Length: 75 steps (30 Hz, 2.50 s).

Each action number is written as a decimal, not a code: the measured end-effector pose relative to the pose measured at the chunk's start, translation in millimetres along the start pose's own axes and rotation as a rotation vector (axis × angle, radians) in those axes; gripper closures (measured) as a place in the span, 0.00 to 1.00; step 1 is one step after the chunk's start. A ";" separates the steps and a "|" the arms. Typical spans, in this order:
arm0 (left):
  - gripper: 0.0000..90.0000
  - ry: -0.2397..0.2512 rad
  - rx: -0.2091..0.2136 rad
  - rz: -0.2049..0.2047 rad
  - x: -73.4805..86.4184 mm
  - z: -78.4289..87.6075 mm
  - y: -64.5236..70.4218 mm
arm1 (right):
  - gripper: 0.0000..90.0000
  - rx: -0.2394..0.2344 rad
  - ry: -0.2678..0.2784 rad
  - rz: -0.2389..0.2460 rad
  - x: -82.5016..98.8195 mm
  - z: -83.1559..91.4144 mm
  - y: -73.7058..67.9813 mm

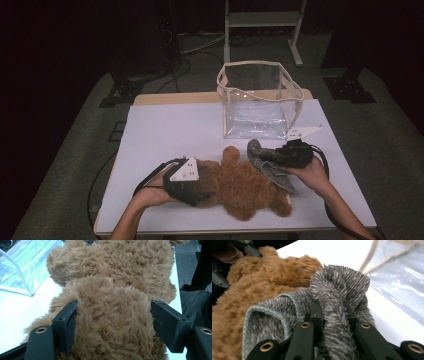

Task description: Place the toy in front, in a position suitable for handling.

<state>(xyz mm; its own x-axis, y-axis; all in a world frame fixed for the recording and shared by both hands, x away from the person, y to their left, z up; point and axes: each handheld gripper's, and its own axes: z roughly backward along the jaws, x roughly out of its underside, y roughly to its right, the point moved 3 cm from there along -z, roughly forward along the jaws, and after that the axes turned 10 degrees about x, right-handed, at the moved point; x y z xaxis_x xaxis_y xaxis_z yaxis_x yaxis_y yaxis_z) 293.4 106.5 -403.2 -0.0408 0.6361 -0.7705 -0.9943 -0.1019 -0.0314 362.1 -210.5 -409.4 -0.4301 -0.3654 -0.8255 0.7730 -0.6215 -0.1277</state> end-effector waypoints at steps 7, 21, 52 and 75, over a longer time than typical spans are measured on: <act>0.29 0.007 -0.003 0.000 0.4 -0.6 -1.1 | 0.85 0.033 -0.017 -0.049 16.7 6.9 15.9; 0.28 0.007 0.002 0.016 -1.9 -4.5 -10.2 | 0.85 -0.099 -0.006 0.120 -29.9 12.8 -43.9; 0.26 0.009 0.098 0.049 2.6 4.8 -7.7 | 0.85 -0.031 0.012 0.202 -20.6 24.7 -66.0; 0.27 -0.031 0.076 0.060 2.7 -13.4 -14.9 | 0.85 -0.097 -0.022 0.184 9.4 21.3 -67.4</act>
<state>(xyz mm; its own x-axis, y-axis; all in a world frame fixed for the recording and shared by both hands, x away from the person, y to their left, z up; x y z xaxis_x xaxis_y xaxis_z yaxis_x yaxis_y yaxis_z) 309.5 99.5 -413.3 -0.1023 0.6538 -0.7497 -0.9945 -0.0831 0.0633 296.0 -186.8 -396.9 -0.2867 -0.4818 -0.8280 0.8804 -0.4734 -0.0294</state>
